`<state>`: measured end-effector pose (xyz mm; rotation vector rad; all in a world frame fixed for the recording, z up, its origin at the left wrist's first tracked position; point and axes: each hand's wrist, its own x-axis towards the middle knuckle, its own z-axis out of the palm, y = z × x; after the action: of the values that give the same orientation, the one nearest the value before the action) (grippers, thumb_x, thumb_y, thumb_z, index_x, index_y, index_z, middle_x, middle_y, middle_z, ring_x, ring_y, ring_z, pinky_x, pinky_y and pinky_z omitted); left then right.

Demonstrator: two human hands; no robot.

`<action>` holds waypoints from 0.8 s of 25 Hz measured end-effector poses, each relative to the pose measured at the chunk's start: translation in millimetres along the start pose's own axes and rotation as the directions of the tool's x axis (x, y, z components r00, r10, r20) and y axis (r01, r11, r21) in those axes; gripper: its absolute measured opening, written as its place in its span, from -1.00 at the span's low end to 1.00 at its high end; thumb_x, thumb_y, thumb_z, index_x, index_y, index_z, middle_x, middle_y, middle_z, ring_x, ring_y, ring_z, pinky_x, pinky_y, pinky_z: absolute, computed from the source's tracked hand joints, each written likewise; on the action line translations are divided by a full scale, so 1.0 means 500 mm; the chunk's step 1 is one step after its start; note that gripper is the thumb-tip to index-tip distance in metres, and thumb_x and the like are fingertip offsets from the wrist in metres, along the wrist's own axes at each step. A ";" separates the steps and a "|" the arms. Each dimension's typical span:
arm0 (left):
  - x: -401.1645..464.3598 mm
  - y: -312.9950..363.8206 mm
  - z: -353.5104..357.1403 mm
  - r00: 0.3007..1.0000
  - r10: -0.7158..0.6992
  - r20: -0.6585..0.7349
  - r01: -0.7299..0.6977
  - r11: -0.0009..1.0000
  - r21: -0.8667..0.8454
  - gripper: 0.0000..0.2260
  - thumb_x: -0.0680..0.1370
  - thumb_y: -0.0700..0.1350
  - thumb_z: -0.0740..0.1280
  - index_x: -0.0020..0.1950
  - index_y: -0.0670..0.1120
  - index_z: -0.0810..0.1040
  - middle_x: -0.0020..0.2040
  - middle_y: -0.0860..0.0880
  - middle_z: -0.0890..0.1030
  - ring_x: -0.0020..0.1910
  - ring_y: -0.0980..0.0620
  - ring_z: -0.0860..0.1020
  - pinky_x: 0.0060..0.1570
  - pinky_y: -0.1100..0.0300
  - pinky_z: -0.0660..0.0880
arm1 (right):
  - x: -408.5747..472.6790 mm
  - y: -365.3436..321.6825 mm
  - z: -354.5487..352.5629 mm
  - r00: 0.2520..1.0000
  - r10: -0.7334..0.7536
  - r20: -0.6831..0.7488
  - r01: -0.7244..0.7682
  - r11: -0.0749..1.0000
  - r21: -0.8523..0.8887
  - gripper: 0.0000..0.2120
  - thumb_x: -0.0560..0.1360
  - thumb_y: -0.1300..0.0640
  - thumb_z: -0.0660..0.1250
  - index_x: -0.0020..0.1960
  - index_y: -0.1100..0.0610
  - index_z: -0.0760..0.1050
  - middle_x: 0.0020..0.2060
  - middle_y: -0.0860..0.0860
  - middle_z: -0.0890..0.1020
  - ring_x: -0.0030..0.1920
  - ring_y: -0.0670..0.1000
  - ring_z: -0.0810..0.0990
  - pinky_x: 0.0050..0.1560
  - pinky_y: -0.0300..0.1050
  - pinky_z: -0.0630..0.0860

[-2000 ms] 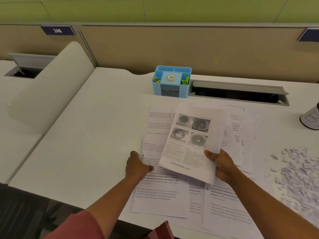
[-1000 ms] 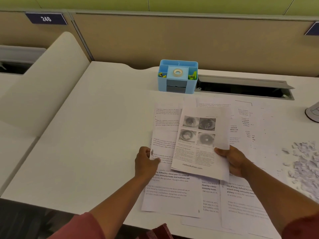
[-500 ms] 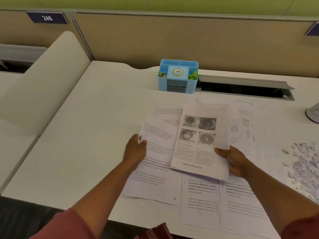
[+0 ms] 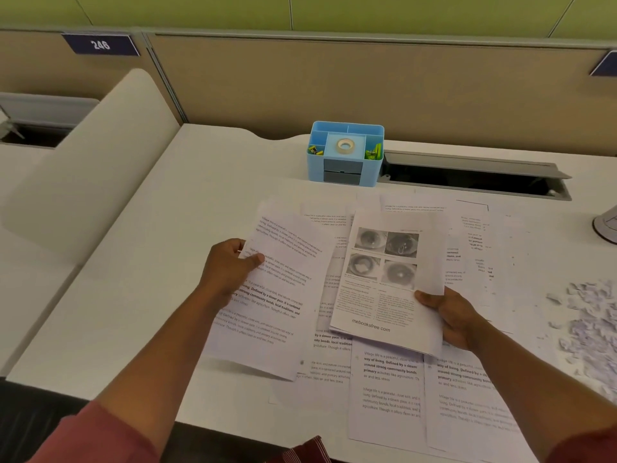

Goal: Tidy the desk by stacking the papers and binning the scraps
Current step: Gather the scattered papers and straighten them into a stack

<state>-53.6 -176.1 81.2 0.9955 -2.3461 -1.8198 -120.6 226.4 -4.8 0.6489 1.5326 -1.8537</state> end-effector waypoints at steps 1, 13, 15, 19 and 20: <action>-0.002 0.006 -0.004 0.999 -0.020 0.041 0.022 0.999 -0.035 -0.84 0.48 -0.21 0.54 0.02 -0.09 0.66 -0.08 -0.05 0.75 -0.09 -0.08 0.73 -0.09 0.04 0.64 | 0.000 0.000 -0.001 1.000 -0.002 -0.003 0.002 1.000 -0.003 -0.70 0.57 0.35 0.32 0.29 0.19 0.49 0.13 0.25 0.69 0.12 0.30 0.67 0.05 0.30 0.63; -0.040 0.116 0.003 0.879 0.178 0.442 -0.090 0.973 -0.215 -0.74 0.56 -0.17 0.39 0.22 -0.21 0.61 0.11 -0.18 0.71 0.06 -0.17 0.70 0.05 -0.03 0.66 | -0.018 -0.001 0.012 0.998 -0.065 0.018 0.065 0.998 -0.015 -0.69 0.57 0.34 0.33 0.29 0.18 0.49 0.09 0.22 0.70 0.04 0.25 0.71 -0.04 0.22 0.67; -0.032 0.118 0.021 0.887 0.165 0.432 -0.018 0.946 -0.323 -0.69 0.54 -0.13 0.38 0.23 -0.25 0.59 0.12 -0.19 0.70 0.07 -0.16 0.70 0.03 0.01 0.66 | -0.029 -0.002 0.021 0.995 -0.086 0.056 0.088 0.996 -0.020 -0.66 0.56 0.33 0.34 0.33 0.20 0.48 0.13 0.24 0.69 0.09 0.28 0.69 0.10 0.31 0.62; -0.008 0.080 0.088 0.917 0.020 0.399 0.134 0.925 -0.355 -0.68 0.56 -0.05 0.38 0.21 -0.24 0.58 0.12 -0.20 0.70 0.06 -0.19 0.69 -0.05 0.00 0.66 | -0.067 -0.007 0.052 0.982 -0.130 0.137 0.133 0.991 -0.019 -0.64 0.54 0.28 0.37 0.33 0.19 0.48 0.17 0.27 0.66 0.15 0.31 0.66 0.20 0.40 0.54; -0.005 0.066 0.108 0.924 -0.024 0.381 0.160 0.931 -0.328 -0.71 0.59 -0.06 0.38 0.20 -0.23 0.58 0.11 -0.20 0.71 0.06 -0.21 0.69 -0.05 -0.02 0.65 | -0.076 -0.008 0.060 0.978 -0.138 0.153 0.141 0.990 -0.006 -0.63 0.54 0.27 0.37 0.34 0.19 0.48 0.17 0.27 0.66 0.15 0.32 0.66 0.19 0.39 0.54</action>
<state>-87.4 -123.8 93.5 0.7822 -2.0395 -2.5486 -97.5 203.8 31.2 0.3900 1.5246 -1.9436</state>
